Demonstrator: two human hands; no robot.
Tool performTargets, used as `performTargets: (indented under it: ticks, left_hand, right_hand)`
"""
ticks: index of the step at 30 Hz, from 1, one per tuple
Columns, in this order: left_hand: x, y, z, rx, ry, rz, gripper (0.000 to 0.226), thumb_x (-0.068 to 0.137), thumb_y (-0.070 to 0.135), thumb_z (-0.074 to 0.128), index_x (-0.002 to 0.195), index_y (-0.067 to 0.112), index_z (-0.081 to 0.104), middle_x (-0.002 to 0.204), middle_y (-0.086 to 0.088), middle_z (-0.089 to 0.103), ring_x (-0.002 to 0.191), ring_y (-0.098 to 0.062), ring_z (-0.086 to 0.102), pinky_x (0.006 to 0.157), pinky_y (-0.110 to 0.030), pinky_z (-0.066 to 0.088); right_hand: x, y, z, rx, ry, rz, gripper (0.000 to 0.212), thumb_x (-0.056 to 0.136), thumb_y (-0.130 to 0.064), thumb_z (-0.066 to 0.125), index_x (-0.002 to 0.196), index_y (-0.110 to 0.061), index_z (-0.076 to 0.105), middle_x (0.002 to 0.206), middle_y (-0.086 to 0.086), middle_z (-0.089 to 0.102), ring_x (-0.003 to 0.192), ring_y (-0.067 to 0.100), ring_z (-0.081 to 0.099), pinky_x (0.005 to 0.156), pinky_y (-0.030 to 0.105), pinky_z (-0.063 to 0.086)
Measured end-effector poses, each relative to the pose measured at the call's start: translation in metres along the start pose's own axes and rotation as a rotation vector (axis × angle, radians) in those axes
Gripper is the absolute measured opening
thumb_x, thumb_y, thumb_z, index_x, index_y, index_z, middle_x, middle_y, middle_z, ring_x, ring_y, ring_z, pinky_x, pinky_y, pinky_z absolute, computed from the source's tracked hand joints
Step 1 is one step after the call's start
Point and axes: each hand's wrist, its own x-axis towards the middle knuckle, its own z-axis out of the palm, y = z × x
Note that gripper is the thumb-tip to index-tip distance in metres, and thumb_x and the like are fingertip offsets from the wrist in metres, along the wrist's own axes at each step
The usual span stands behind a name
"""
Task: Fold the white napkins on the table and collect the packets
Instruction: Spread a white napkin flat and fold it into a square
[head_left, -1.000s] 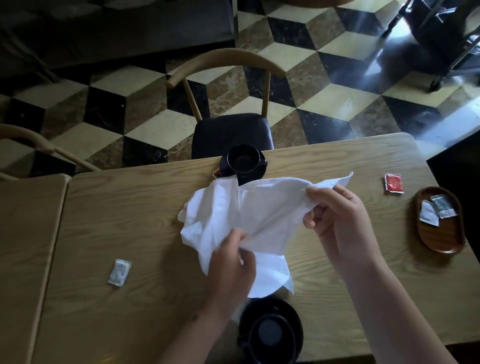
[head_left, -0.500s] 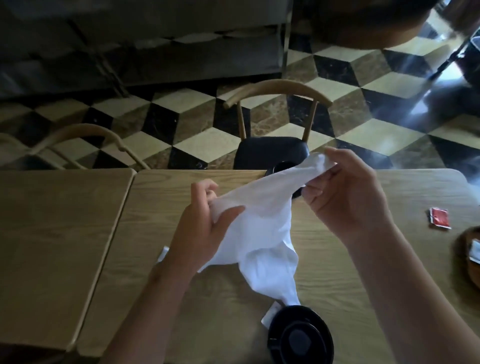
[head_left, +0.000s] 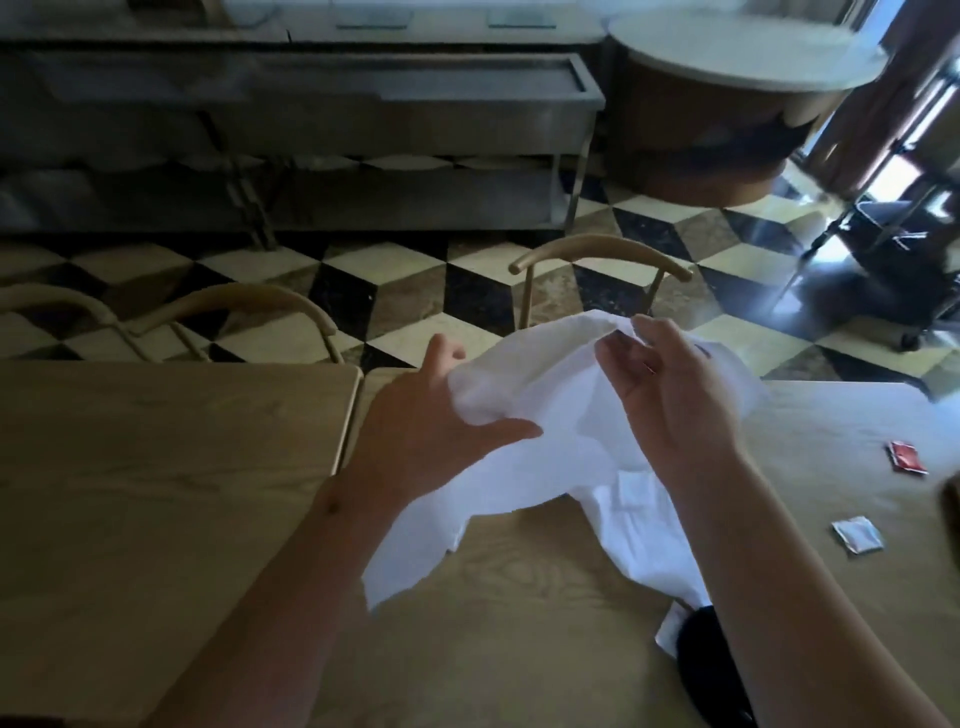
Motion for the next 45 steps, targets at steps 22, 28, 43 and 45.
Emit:
performTargets:
  ticks: [22, 28, 43, 45]
  left_hand:
    - [0.030, -0.026, -0.088, -0.202, 0.177, -0.056, 0.026, 0.097, 0.020, 0.052, 0.107, 0.022, 0.076, 0.074, 0.001, 0.076, 0.062, -0.010, 0.070, 0.055, -0.023, 0.053]
    - [0.008, -0.034, -0.070, -0.803, 0.191, -0.372, 0.037, 0.099, 0.030, 0.057, 0.131, 0.011, 0.057, 0.128, 0.003, 0.062, 0.113, -0.011, 0.062, 0.093, -0.030, 0.050]
    - [0.002, -0.043, -0.035, -2.292, 0.117, -0.999, 0.010, 0.091, 0.013, 0.065, 0.091, 0.003, 0.063, 0.073, 0.004, 0.062, 0.068, -0.004, 0.060, 0.069, -0.014, 0.049]
    - [0.003, -0.045, -0.024, -2.020, 0.342, -0.962, 0.029, 0.099, 0.025, 0.059, 0.114, 0.000, 0.064, 0.087, 0.017, 0.066, 0.081, 0.002, 0.065, 0.078, -0.011, 0.051]
  right_hand:
    - [-0.036, 0.005, 0.102, -0.200, -0.127, -0.127, 0.028, 0.079, -0.013, 0.077, 0.106, -0.005, 0.073, 0.102, 0.017, 0.075, 0.094, 0.024, 0.074, 0.075, 0.030, 0.058]
    - [-0.053, 0.018, 0.106, -0.025, -0.034, 0.051, 0.008, 0.083, -0.005, 0.074, 0.087, -0.011, 0.072, 0.083, 0.006, 0.072, 0.069, 0.015, 0.071, 0.056, 0.023, 0.054]
    - [-0.045, 0.064, 0.054, -0.018, 0.183, 0.199, 0.015, 0.098, -0.016, 0.059, 0.086, -0.012, 0.068, 0.080, 0.008, 0.074, 0.070, 0.018, 0.075, 0.058, 0.028, 0.059]
    - [-0.036, 0.072, 0.049, -0.035, 0.209, 0.239, 0.011, 0.097, -0.009, 0.057, 0.090, -0.008, 0.066, 0.076, 0.008, 0.072, 0.066, 0.014, 0.074, 0.055, 0.023, 0.057]
